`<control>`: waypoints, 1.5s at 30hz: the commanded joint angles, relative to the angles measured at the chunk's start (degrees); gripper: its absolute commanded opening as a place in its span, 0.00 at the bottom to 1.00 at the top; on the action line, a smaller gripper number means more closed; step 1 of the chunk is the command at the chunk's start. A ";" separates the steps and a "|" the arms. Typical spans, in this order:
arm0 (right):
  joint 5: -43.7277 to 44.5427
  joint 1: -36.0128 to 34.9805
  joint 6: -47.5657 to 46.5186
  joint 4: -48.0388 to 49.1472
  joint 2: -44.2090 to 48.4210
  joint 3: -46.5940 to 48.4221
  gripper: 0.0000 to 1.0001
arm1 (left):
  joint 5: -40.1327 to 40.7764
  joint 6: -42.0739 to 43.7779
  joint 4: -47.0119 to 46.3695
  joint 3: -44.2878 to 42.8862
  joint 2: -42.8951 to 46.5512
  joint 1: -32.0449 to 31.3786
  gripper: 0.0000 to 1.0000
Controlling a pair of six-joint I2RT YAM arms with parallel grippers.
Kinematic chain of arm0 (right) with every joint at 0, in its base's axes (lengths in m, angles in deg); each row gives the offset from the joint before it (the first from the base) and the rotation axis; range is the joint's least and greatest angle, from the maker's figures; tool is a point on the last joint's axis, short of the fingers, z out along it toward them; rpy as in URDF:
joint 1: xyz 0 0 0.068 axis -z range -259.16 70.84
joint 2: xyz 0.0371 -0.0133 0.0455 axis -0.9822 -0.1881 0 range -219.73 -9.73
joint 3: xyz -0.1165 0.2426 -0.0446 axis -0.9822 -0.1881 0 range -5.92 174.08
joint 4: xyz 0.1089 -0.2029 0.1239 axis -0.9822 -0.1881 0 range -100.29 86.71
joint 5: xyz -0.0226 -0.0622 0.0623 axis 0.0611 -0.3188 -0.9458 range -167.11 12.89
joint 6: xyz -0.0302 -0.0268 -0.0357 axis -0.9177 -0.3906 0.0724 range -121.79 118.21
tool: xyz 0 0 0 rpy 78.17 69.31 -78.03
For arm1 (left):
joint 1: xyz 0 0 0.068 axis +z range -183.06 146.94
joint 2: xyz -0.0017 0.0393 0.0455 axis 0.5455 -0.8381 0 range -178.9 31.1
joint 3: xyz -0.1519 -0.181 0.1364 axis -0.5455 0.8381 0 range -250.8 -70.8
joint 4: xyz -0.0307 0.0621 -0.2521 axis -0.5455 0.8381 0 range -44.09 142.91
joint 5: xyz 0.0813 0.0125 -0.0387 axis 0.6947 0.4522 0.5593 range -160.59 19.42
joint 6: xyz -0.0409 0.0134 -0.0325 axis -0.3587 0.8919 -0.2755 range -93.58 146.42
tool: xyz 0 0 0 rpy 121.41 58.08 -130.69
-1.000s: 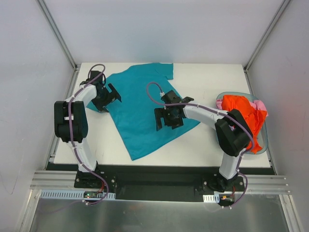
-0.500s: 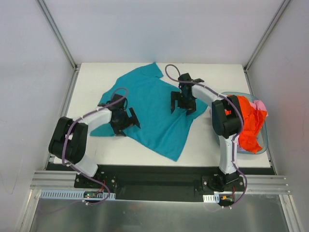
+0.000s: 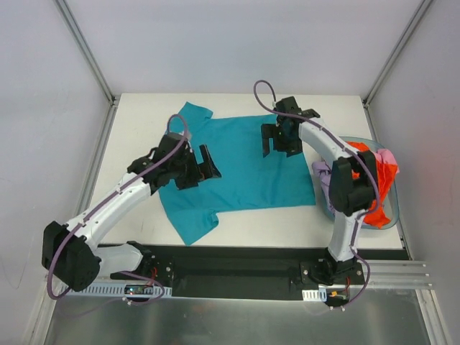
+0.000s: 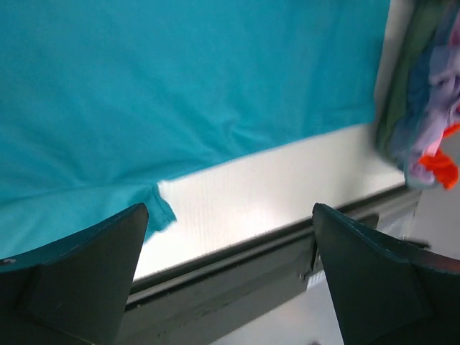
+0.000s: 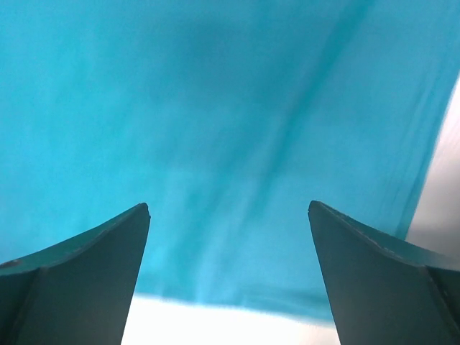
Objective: Fold and stack the t-shirts
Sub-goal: Flatten out the tshirt
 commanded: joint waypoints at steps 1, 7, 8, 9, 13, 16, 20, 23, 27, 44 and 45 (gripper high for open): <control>0.24 -3.12 2.80 2.92 14.47 -12.97 0.97 | 0.50 2.89 2.50 -0.64 -2.56 8.87 0.99; -1.77 -5.15 3.52 6.53 20.74 -26.79 0.97 | 3.38 4.56 2.50 -1.25 -11.86 15.39 0.99; -2.13 -5.23 3.00 6.79 20.40 -27.40 0.97 | 4.08 4.47 2.42 -2.29 -13.45 15.83 0.99; -2.13 -5.23 2.99 6.71 19.96 -28.28 0.97 | 6.44 3.60 2.50 -2.65 -14.86 16.53 0.99; -2.57 -5.76 4.13 7.50 16.97 -29.69 0.97 | 10.95 1.66 2.50 -4.58 -23.37 18.99 0.99; -3.36 -6.81 5.54 9.08 13.64 -28.65 0.97 | 10.95 1.75 2.50 -6.69 -29.44 21.18 0.99; -3.01 -9.97 8.61 9.43 10.82 -26.89 0.97 | 10.77 2.18 2.42 -9.68 -35.52 24.09 0.99; 0.23 -12.96 11.42 8.04 10.03 -25.84 0.97 | 10.51 2.98 2.50 -11.43 -38.51 26.81 0.99; 3.41 -13.67 15.03 6.01 9.67 -24.25 0.97 | 10.33 4.29 2.68 -13.90 -38.96 29.54 0.99; 4.47 -10.34 15.29 17.87 35.07 -38.90 0.97 | 2.68 0.61 12.33 4.51 -3.48 29.55 1.00; 3.68 -9.90 15.47 18.39 35.94 -40.14 0.97 | 2.77 -0.18 15.83 6.38 -1.02 29.54 0.99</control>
